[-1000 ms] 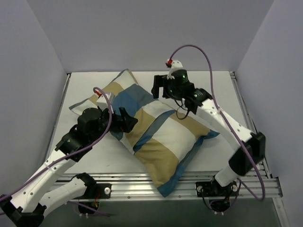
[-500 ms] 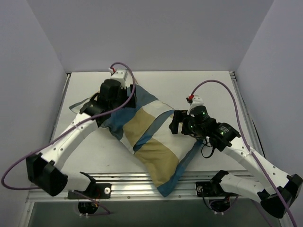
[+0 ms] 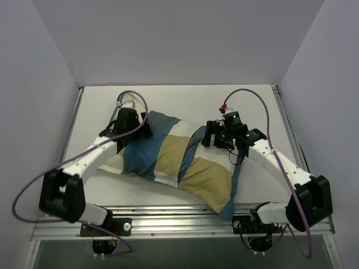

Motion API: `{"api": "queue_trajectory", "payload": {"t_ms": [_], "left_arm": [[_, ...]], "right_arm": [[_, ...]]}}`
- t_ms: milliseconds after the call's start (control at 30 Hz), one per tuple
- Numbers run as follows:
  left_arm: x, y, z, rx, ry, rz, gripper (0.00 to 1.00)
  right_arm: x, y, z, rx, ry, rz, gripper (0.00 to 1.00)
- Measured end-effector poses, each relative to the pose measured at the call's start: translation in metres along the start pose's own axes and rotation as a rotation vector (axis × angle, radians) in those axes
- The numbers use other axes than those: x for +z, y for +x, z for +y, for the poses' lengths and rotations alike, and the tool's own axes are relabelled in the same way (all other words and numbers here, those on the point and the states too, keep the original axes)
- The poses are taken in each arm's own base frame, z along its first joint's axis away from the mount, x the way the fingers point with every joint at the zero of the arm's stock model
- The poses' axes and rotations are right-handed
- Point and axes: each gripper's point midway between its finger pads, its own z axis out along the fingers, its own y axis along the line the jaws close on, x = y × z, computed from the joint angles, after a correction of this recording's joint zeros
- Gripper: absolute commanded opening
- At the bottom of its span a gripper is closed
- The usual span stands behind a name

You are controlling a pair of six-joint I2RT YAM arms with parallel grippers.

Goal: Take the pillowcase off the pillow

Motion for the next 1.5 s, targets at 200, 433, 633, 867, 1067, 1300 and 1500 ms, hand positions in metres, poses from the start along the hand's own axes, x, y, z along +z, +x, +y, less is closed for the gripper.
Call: {"api": "queue_trajectory", "payload": {"t_ms": [200,433,633,867,1067,1300,1500], "left_arm": [[-0.082,0.048,0.02,-0.127,0.071,-0.011,0.96],[-0.169,0.065,-0.01,-0.108,0.28,0.01,0.95],[-0.196,0.021,-0.062,-0.005,0.415,-0.027,0.95],[-0.155,0.018,-0.117,0.094,0.441,0.024,0.94],[-0.108,0.042,-0.162,0.148,0.392,0.1,0.94],[-0.097,0.049,-0.203,0.169,0.356,0.059,0.94],[-0.077,0.054,-0.195,0.141,0.257,0.035,0.83]], "right_arm": [[0.037,-0.076,-0.001,-0.036,0.024,-0.098,0.78],[0.029,-0.147,0.041,-0.2,0.009,-0.264,0.79],[0.012,-0.144,0.054,-0.282,0.066,-0.298,0.78],[-0.014,-0.079,0.025,-0.267,0.121,-0.222,0.77],[-0.021,-0.037,-0.007,-0.219,0.161,-0.186,0.52],[0.0,-0.021,-0.048,-0.108,0.212,-0.186,0.0],[-0.003,-0.031,-0.049,-0.064,0.204,-0.231,0.0]]}}
